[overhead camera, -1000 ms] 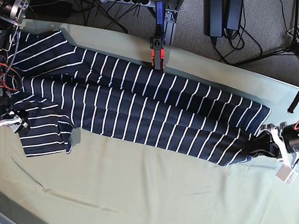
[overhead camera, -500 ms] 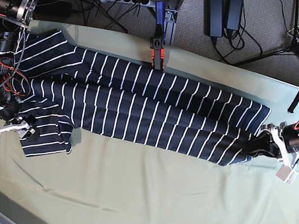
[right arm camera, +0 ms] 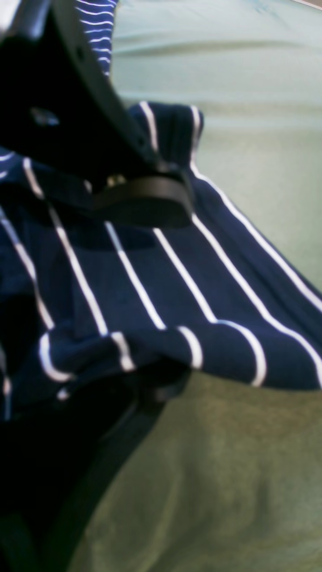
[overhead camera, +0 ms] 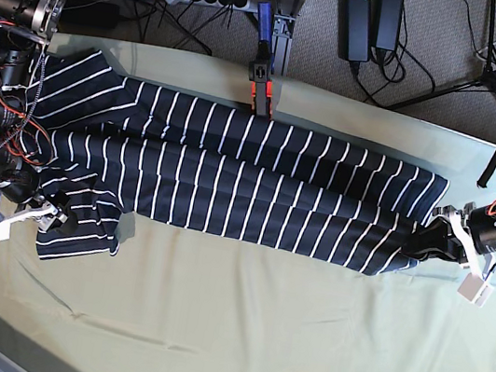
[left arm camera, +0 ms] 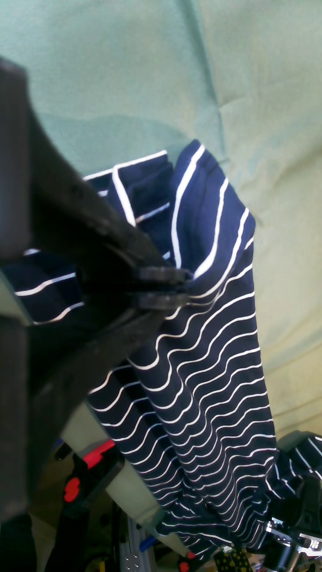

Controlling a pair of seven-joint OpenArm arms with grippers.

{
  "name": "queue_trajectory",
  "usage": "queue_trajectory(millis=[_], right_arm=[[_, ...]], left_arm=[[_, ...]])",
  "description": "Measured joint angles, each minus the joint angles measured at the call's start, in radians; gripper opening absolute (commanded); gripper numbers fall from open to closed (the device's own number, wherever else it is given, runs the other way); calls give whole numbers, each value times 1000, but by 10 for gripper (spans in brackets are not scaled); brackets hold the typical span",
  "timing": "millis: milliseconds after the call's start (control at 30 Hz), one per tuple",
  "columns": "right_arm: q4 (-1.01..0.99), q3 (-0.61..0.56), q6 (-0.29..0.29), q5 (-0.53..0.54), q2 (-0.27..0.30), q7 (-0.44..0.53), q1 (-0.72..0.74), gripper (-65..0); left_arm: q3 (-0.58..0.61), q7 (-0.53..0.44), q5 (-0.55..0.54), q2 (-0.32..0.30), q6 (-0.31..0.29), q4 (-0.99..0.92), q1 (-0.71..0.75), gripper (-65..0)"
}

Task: Fold the T-shirt properly
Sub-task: 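Grasp the folded shirt's sleeve end with the right gripper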

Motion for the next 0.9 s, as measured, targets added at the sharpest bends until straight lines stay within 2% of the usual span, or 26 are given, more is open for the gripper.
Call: queue_trajectory(millis=[133, 167, 200, 467, 600, 733, 800, 900], right_arm=[[0, 0, 0, 0, 0, 0, 0, -562], [0, 0, 0, 0, 0, 0, -1, -620], [0, 0, 0, 0, 0, 5, -1, -650], [0, 0, 0, 0, 0, 26, -2, -650], [25, 0, 3, 0, 2, -21, -8, -650], [169, 0, 10, 50, 18, -32, -77, -650], [262, 0, 14, 44, 34, -34, -134, -650], [392, 13, 15, 42, 47, -39, -224, -650]], left_arm=[[0, 0, 0, 0, 0, 0, 0, -650], [0, 0, 0, 0, 0, 0, 0, -650], [0, 0, 0, 0, 0, 0, 0, -650], [0, 0, -30, 0, 0, 0, 0, -650], [0, 0, -31, 0, 0, 0, 0, -650], [0, 29, -45, 0, 0, 0, 0, -650], [0, 65, -70, 0, 0, 0, 2, -650], [0, 68, -97, 0, 0, 1, 18, -650]])
